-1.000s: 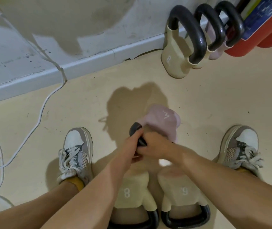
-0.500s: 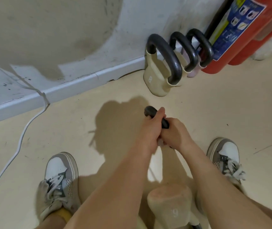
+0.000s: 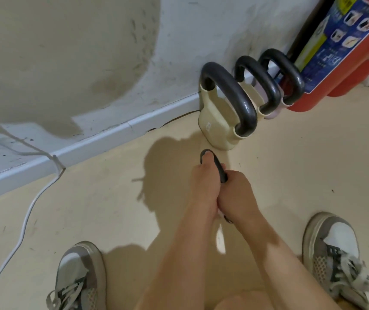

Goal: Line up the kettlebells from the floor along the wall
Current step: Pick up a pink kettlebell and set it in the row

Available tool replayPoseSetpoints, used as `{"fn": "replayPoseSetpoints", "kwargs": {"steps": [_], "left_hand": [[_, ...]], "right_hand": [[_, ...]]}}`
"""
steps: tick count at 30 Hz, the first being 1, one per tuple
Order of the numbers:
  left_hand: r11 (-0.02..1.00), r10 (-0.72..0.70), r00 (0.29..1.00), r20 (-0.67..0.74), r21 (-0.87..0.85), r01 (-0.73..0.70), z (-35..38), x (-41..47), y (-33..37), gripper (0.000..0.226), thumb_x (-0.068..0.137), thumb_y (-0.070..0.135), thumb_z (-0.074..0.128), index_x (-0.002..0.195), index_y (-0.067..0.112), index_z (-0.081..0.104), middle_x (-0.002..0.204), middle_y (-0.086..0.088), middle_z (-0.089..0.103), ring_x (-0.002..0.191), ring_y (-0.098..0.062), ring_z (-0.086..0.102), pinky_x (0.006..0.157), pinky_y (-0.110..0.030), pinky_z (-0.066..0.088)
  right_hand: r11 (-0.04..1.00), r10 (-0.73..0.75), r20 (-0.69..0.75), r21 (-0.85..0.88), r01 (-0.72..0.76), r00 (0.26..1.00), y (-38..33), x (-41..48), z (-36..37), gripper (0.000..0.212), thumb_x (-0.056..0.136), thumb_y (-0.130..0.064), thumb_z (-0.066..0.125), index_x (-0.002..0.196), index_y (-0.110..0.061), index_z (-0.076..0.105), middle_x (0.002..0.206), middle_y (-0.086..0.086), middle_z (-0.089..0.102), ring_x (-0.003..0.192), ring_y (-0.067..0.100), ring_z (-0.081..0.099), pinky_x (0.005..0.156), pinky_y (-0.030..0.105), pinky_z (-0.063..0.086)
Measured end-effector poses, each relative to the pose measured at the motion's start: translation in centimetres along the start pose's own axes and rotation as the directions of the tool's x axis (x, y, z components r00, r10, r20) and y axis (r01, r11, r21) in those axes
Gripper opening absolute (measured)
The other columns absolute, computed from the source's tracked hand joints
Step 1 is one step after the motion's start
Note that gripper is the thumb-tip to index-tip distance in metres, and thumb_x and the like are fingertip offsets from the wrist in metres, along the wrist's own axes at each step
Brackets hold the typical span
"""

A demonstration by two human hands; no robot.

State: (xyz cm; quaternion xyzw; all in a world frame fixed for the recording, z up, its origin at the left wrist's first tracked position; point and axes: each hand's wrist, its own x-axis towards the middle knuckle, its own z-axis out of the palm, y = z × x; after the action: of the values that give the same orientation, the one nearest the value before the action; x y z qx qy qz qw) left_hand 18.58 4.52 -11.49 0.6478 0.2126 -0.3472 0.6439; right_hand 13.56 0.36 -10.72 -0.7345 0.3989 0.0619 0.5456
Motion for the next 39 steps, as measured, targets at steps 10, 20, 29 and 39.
{"fn": "replayPoseSetpoints", "kwargs": {"steps": [10,20,29,39], "left_hand": [[0.981,0.022,0.996,0.085,-0.194,-0.005,0.5,4.9,7.4,0.051,0.099,0.040,0.044,0.061,0.011,0.061,0.053,-0.002,0.069,0.069,-0.021,0.067,0.068,-0.033,0.052],[0.968,0.003,1.000,0.028,-0.252,0.004,0.2,6.9,9.3,0.026,0.098,0.033,0.051,0.096,0.008,0.058,0.074,-0.006,0.063,0.070,-0.020,0.063,0.078,-0.043,0.057],[0.992,0.103,0.993,0.065,-0.084,-0.097,-0.8,7.9,12.9,0.012,0.099,0.006,0.045,0.101,-0.003,0.054,0.095,-0.017,0.063,0.091,-0.029,0.064,0.089,-0.047,0.054],[0.986,0.056,0.994,0.097,0.150,-0.070,-1.4,8.2,13.3,0.026,0.097,0.015,0.054,0.112,-0.005,0.058,0.103,-0.020,0.067,0.090,-0.034,0.070,0.074,-0.046,0.060]], "right_hand": [[0.983,-0.179,0.193,-0.017,0.185,0.965,-5.1,8.0,0.9,0.023,0.088,-0.020,0.053,0.110,-0.016,0.059,0.094,0.001,0.060,0.070,0.018,0.063,0.057,0.025,0.047],[0.947,-0.148,-0.223,-0.314,0.073,0.964,-3.0,5.8,1.7,0.020,0.088,-0.037,0.050,0.102,-0.024,0.053,0.096,0.005,0.049,0.084,0.030,0.057,0.078,0.046,0.053],[0.952,-0.247,-0.172,-0.225,0.206,0.954,-6.0,7.3,2.6,0.040,0.089,-0.006,0.051,0.128,-0.016,0.050,0.120,0.009,0.047,0.084,0.029,0.059,0.077,0.034,0.048],[0.873,-0.296,-0.063,-0.422,0.243,0.953,-6.3,7.7,1.3,0.032,0.092,-0.008,0.047,0.124,-0.014,0.047,0.114,0.008,0.047,0.087,0.030,0.059,0.065,0.031,0.040]]}}
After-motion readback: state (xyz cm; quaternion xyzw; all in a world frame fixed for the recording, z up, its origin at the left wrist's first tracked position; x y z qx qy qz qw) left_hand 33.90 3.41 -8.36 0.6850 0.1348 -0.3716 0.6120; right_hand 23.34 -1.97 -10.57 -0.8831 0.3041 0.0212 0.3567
